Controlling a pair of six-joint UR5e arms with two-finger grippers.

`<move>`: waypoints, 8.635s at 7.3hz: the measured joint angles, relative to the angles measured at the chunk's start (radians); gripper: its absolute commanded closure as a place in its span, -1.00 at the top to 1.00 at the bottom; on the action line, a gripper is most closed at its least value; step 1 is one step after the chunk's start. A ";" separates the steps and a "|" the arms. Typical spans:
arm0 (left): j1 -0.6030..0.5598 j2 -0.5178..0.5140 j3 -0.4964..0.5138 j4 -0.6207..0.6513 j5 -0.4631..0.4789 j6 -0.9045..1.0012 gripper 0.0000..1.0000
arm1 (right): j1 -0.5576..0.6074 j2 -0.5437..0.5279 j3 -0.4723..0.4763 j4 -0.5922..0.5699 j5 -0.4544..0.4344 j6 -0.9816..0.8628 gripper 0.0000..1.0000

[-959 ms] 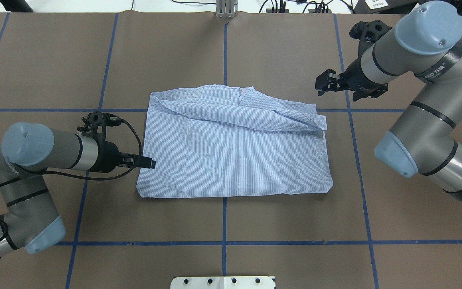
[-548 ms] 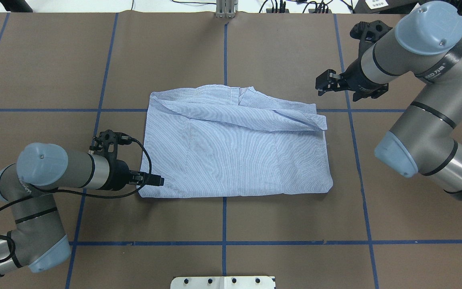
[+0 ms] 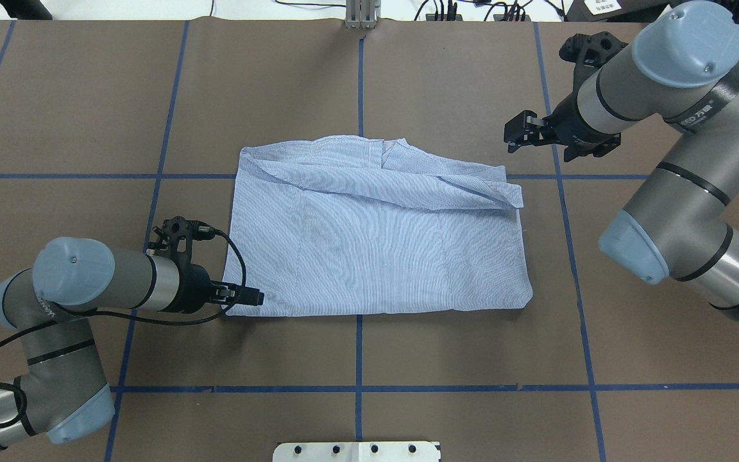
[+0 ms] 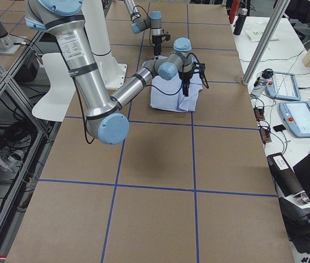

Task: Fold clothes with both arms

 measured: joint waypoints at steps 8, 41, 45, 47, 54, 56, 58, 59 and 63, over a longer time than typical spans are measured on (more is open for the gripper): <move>-0.116 0.153 -0.127 0.133 -0.008 0.180 -1.00 | -0.005 0.001 0.005 0.000 0.000 0.006 1.00; -0.541 -0.149 0.206 0.211 -0.329 0.604 1.00 | -0.561 0.812 -0.825 -0.437 -0.717 -0.462 0.93; -0.540 -0.151 0.207 0.212 -0.330 0.603 1.00 | -0.479 0.693 -0.701 -0.436 -0.718 -0.549 0.93; -0.540 -0.151 0.207 0.211 -0.330 0.603 1.00 | -0.429 0.537 -0.529 -0.435 -0.713 -0.617 0.94; -0.440 -0.096 0.014 0.211 -0.302 0.236 1.00 | -0.240 0.365 -0.290 -0.134 -0.197 -0.298 0.98; -0.309 -0.002 -0.147 0.211 -0.209 0.051 1.00 | -0.241 0.252 -0.230 0.085 -0.146 -0.018 0.98; -0.132 0.075 -0.238 0.214 -0.025 -0.170 1.00 | -0.255 0.205 -0.171 0.137 -0.138 0.207 0.99; -0.047 0.088 -0.241 0.220 0.070 -0.276 0.98 | -0.259 0.199 -0.160 0.142 -0.140 0.246 0.99; 0.074 0.084 -0.191 0.227 0.192 -0.424 0.61 | -0.263 0.196 -0.154 0.144 -0.144 0.264 0.99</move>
